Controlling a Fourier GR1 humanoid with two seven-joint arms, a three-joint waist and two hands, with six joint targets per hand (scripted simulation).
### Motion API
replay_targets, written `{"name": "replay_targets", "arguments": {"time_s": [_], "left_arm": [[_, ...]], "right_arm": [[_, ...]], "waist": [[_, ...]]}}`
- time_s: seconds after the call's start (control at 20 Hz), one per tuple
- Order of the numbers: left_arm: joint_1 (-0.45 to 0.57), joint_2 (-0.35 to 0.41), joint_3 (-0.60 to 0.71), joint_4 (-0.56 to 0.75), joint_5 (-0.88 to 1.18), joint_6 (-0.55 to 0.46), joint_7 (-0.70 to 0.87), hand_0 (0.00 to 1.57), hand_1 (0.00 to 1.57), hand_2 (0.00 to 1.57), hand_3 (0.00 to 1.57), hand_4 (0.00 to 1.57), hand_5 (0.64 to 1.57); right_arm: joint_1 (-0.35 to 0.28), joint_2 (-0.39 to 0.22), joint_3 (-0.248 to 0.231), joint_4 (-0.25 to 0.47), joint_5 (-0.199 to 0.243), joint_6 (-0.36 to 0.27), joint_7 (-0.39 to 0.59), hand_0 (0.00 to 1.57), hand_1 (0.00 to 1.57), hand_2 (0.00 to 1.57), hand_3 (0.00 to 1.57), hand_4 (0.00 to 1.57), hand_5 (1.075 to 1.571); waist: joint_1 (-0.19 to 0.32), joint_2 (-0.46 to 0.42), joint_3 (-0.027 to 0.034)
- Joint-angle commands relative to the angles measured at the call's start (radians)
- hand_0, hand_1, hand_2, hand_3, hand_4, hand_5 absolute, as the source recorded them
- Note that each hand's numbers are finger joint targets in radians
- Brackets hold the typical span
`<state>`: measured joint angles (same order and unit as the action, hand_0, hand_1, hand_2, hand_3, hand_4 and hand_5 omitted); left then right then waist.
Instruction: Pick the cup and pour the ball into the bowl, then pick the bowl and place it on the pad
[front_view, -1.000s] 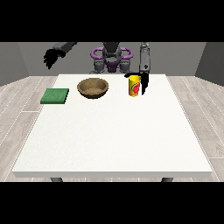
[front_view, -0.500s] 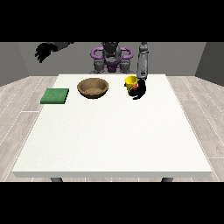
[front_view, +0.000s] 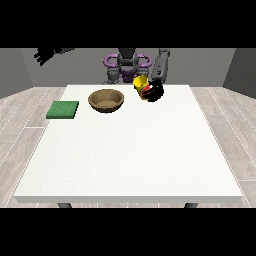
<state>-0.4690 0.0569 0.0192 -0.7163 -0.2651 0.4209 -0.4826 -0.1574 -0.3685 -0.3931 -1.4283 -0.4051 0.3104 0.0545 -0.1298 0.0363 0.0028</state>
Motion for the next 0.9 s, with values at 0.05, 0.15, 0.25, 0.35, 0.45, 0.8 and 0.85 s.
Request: {"name": "replay_targets", "arguments": {"time_s": [0.05, 0.15, 0.25, 0.35, 0.45, 0.8, 0.85], "left_arm": [[-0.087, 0.012, -0.169, 0.029, -0.266, 0.194, 0.198, 1.34, 1.34, 1.57, 1.57, 1.41, 1.525], [-0.120, 0.036, -0.247, 0.085, -0.399, 0.240, 0.287, 1.36, 1.36, 1.57, 1.57, 1.45, 1.533], [-0.148, 0.046, -0.312, 0.124, -0.503, 0.247, 0.379, 1.36, 1.36, 1.57, 1.57, 1.46, 1.535], [-0.232, 0.033, -0.361, 0.154, -0.588, 0.209, 0.513, 1.36, 1.36, 1.57, 1.57, 1.44, 1.545], [-0.255, -0.002, -0.415, 0.183, -0.667, 0.180, 0.605, 1.36, 1.36, 1.57, 1.57, 1.47, 1.531], [-0.445, -0.056, -0.495, 0.188, -0.793, 0.051, 0.906, 1.33, 1.33, 1.57, 1.57, 1.47, 1.535], [-0.483, -0.056, -0.484, 0.182, -0.805, -0.006, 0.885, 1.31, 1.31, 1.57, 1.57, 1.47, 1.529]], "right_arm": [[-0.015, -0.009, -0.002, 0.063, 0.002, -0.005, 0.024, 0.00, 0.00, 0.00, 0.25, 0.63, 1.562], [-0.026, 0.000, 0.015, 0.070, 0.006, -0.004, 0.035, 0.00, 0.00, 0.00, 0.17, 0.64, 1.562], [-0.015, -0.019, -0.003, 0.114, 0.015, 0.007, 0.015, 0.00, 0.00, 0.00, 0.15, 0.67, 1.561], [0.002, -0.021, -0.011, 0.159, 0.008, 0.033, 0.000, 0.00, 0.00, 0.00, 0.08, 0.68, 1.561], [0.030, -0.003, -0.014, 0.189, 0.029, 0.033, -0.050, 0.00, 0.00, 0.00, 0.00, 0.68, 1.559], [-0.042, -0.033, -0.008, 0.235, 0.003, 0.090, -0.048, 0.00, 0.00, 0.00, 0.12, 0.70, 1.561], [-0.023, -0.022, -0.007, 0.254, 0.019, 0.078, -0.061, 0.00, 0.00, 0.00, 0.17, 0.70, 1.560]], "waist": [[0.010, -0.082, 0.0030], [0.006, -0.088, 0.0054], [0.027, -0.096, 0.0050], [0.026, -0.125, 0.0044], [0.049, -0.143, 0.0020], [-0.017, -0.091, -0.0017], [0.025, -0.106, -0.0017]]}}
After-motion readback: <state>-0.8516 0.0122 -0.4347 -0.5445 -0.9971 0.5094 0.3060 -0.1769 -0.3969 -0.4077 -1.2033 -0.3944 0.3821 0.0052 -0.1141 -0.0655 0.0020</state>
